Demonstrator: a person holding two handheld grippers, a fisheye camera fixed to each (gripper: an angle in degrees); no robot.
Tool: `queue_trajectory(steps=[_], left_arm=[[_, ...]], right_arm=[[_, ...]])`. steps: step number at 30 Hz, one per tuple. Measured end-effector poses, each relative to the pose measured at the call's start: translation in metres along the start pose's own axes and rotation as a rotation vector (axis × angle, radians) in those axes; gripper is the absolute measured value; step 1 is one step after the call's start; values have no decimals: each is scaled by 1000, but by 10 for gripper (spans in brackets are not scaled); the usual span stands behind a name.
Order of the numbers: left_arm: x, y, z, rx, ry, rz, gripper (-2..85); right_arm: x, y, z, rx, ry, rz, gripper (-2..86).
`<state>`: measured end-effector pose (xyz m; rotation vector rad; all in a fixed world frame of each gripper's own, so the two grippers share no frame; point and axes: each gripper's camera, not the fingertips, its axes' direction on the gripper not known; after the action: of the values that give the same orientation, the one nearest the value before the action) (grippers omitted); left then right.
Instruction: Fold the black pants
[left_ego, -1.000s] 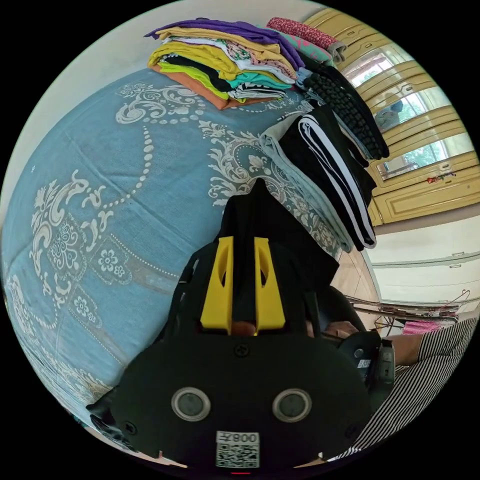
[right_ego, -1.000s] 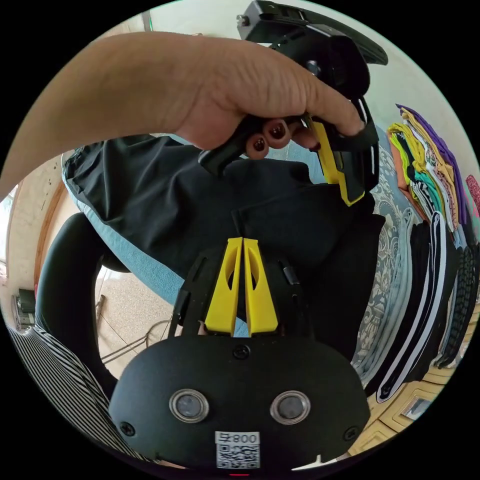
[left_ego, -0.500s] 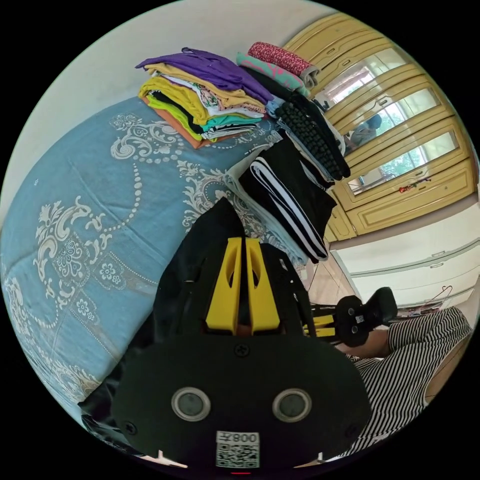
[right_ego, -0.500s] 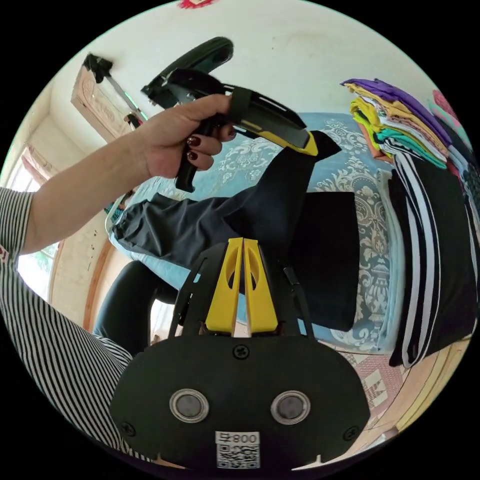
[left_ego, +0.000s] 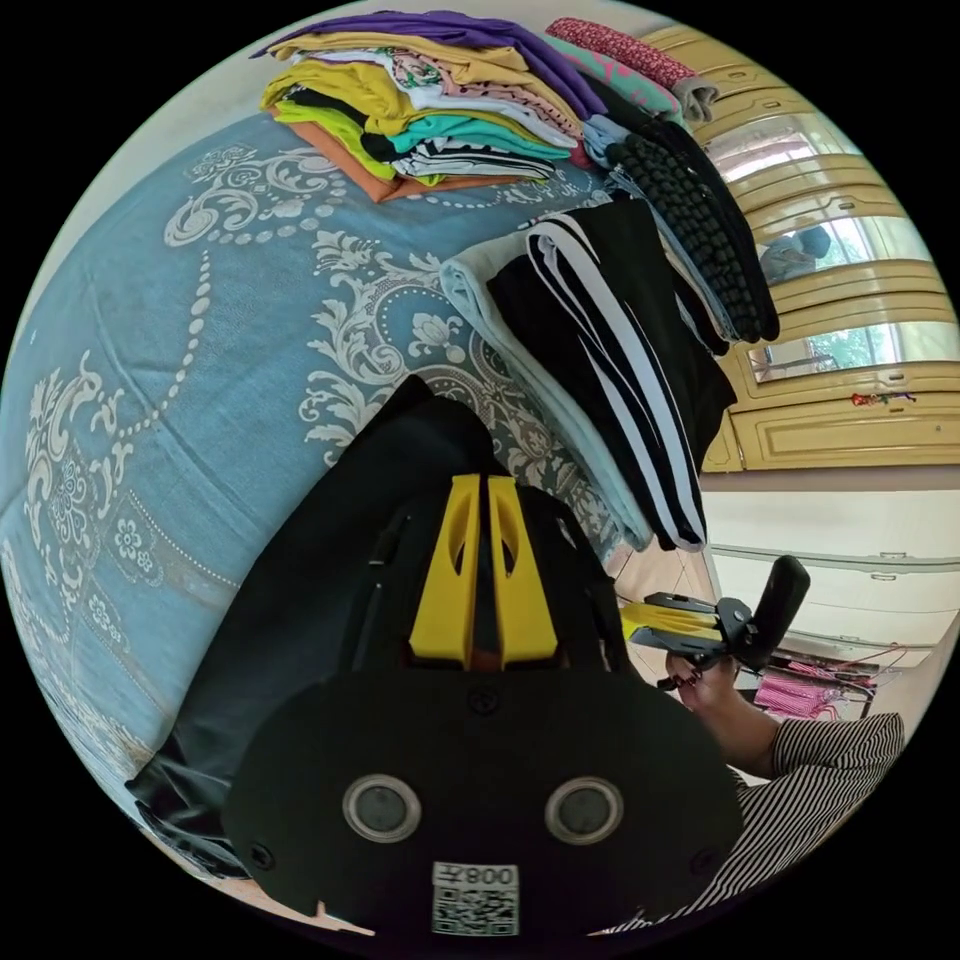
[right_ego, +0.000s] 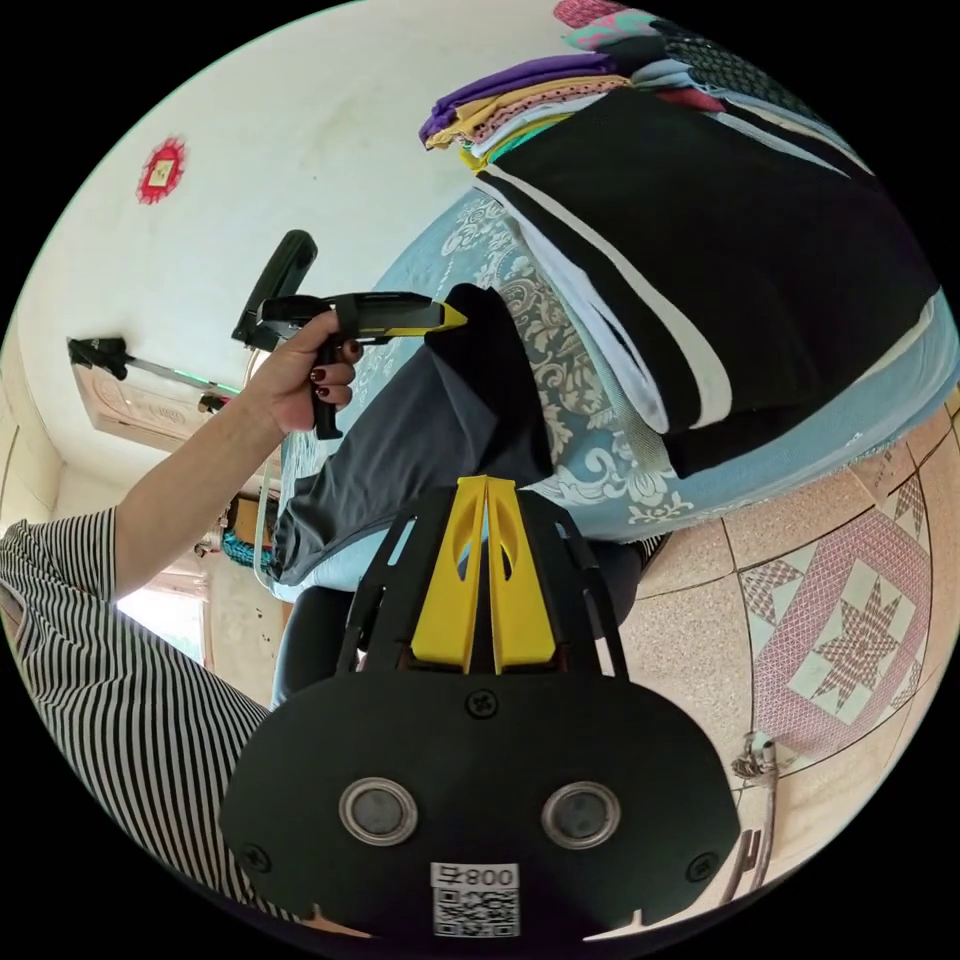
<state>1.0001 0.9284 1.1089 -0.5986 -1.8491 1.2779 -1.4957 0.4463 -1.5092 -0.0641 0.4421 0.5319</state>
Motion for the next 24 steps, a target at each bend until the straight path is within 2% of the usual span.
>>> queue_trajectory(steps=[4,14,21,24], left_arm=[[13,-16,6,-63,-1,31,16],[32,-39,-19,-43,48,29,14],[49,-48,-38,-32,67,40,14],[55,-51,-51,-14,73,42,14]], right_arm=[[30,5,-8,-9,10,17,9],[59,-2,-23,44,70,-95,84],[76,-13,-4,-66,82,-153,29],[73,-6,-16,-36,85,-193,20]])
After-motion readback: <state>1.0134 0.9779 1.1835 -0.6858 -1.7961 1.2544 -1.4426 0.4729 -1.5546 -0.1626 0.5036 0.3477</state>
